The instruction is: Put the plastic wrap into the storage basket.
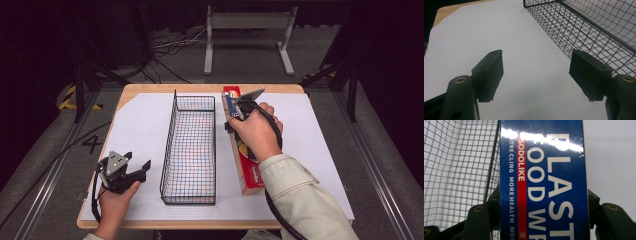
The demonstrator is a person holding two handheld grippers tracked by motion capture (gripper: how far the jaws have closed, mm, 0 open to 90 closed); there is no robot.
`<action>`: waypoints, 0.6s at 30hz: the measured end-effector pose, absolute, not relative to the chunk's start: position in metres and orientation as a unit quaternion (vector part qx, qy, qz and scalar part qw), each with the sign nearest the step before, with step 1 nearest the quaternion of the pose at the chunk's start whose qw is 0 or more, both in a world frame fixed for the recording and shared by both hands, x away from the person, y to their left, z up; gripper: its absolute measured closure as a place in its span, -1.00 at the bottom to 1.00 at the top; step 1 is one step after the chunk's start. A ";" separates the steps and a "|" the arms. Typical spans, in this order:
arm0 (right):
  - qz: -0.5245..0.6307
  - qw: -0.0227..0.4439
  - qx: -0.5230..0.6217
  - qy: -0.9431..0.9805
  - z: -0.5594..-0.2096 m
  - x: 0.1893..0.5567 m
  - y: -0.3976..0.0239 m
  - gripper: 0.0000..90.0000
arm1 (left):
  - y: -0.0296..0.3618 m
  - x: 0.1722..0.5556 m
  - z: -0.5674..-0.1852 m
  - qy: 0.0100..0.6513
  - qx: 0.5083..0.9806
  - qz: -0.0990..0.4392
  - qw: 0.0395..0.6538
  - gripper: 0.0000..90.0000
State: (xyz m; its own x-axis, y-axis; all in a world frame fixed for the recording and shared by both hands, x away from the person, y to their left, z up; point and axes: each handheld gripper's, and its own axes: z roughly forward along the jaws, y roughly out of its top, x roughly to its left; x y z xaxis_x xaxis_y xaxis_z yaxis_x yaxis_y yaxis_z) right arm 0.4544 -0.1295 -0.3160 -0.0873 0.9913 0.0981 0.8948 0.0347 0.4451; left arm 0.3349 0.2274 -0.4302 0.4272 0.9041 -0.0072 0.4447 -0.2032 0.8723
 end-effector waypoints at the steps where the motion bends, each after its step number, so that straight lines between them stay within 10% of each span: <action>1: 0.202 0.118 0.666 0.708 -0.315 0.455 -0.128 -0.11 | 0.227 0.335 -0.430 0.463 0.728 0.268 0.429 -0.39; 18: 0.199 0.104 0.696 0.682 -0.304 0.459 -0.096 -0.12 | 0.228 0.333 -0.430 0.464 0.726 0.273 0.427 -0.39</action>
